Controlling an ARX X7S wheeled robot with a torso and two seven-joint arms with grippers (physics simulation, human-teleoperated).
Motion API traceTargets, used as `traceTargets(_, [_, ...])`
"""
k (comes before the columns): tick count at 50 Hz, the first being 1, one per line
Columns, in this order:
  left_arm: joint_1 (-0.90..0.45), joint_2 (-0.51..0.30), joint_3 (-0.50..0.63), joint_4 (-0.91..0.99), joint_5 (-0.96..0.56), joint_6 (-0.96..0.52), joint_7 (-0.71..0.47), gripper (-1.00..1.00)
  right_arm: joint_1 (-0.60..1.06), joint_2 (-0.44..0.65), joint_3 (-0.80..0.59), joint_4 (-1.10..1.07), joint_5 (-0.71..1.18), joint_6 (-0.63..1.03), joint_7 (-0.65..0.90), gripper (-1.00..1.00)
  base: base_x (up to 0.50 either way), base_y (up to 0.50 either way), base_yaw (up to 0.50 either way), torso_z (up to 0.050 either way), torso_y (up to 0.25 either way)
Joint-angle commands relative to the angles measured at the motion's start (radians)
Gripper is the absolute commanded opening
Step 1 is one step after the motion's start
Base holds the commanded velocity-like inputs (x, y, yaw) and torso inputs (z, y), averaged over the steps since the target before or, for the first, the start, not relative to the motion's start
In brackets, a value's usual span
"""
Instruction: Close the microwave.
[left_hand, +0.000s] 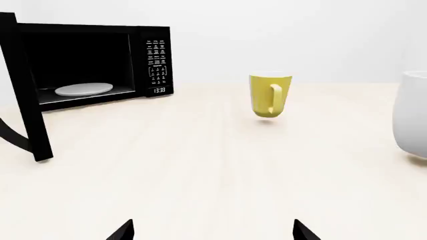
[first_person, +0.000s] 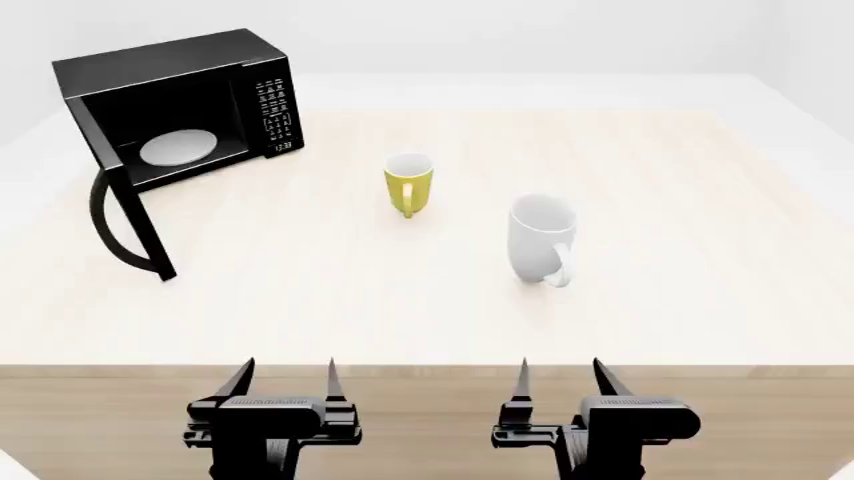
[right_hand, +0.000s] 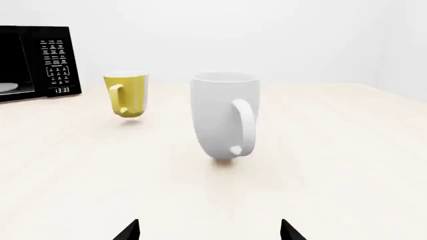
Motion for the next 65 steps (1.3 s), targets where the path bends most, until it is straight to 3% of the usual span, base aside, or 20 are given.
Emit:
traceTargets(1, [0.001,-0.016,0.018,0.001,-0.015,-0.001,-0.020,1.00,0.021,0.011,-0.037,0.003,0.012,-0.018,0.018,1.00,0.00,0.00,0.00,0.000,0.000])
traceTargets(23, [-0.012,-0.070,0.071,-0.010,-0.061,0.005,-0.070,1.00,0.029,0.065,-0.113,-0.039,0.074,0.030,0.072,1.00,0.00,0.00,0.00,0.000,0.000])
traceTargets(65, [0.020,-0.148,0.079,0.232,-0.130,-0.145,-0.122,1.00,0.013,0.127,-0.155,-0.232,0.114,0.152,0.148,1.00,0.00,0.00,0.00,0.000,0.000])
